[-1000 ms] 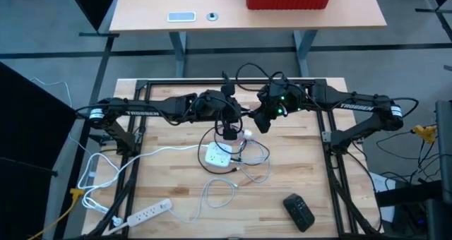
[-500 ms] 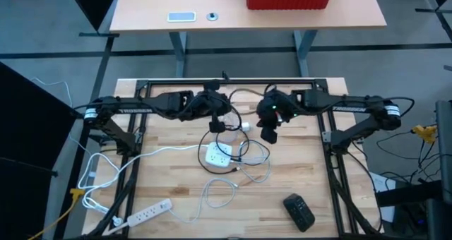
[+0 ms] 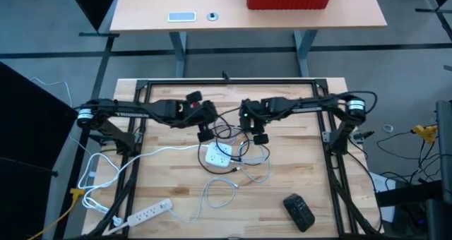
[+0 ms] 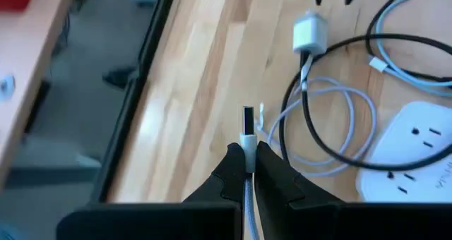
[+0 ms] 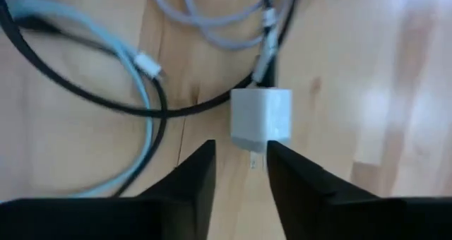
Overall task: Insert USB
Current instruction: Insert the purple USB cable into the white charger adapter
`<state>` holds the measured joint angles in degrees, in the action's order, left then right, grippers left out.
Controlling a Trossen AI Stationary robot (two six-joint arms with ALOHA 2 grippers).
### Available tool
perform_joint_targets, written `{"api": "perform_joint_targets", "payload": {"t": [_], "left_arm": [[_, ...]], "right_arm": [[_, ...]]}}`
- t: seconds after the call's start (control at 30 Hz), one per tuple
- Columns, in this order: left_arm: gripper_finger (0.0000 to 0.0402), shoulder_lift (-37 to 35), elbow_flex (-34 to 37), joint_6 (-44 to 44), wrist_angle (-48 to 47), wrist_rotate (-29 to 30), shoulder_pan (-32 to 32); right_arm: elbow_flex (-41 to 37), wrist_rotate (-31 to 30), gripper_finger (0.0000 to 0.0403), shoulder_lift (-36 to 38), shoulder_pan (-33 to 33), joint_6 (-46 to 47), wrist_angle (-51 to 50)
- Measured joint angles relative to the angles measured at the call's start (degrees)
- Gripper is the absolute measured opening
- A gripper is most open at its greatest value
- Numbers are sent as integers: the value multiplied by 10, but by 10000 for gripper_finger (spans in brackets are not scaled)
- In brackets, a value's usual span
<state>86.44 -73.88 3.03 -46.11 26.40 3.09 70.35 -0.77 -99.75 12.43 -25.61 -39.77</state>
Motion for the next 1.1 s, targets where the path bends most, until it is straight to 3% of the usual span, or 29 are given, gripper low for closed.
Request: {"api": "perform_joint_targets", "payload": {"t": [0.2, 0.43, 0.6, 0.8, 1.1], "left_arm": [[0, -60, 89, 102, 8, 2, 0], [0, -106, 175, 186, 49, 2, -1], [0, -117, 186, 200, 55, 2, -1], [0, -117, 185, 169, 88, 3, 1], [0, -115, 185, 164, 106, 3, 1]], "right_arm": [[0, -10, 151, -47, 0, -43, 22], [0, -54, 153, -74, 0, -55, 68], [1, -88, 143, -65, -7, -80, 76], [0, -85, 143, -49, -4, -112, 119], [1, -77, 164, -112, 9, -128, 171]]}}
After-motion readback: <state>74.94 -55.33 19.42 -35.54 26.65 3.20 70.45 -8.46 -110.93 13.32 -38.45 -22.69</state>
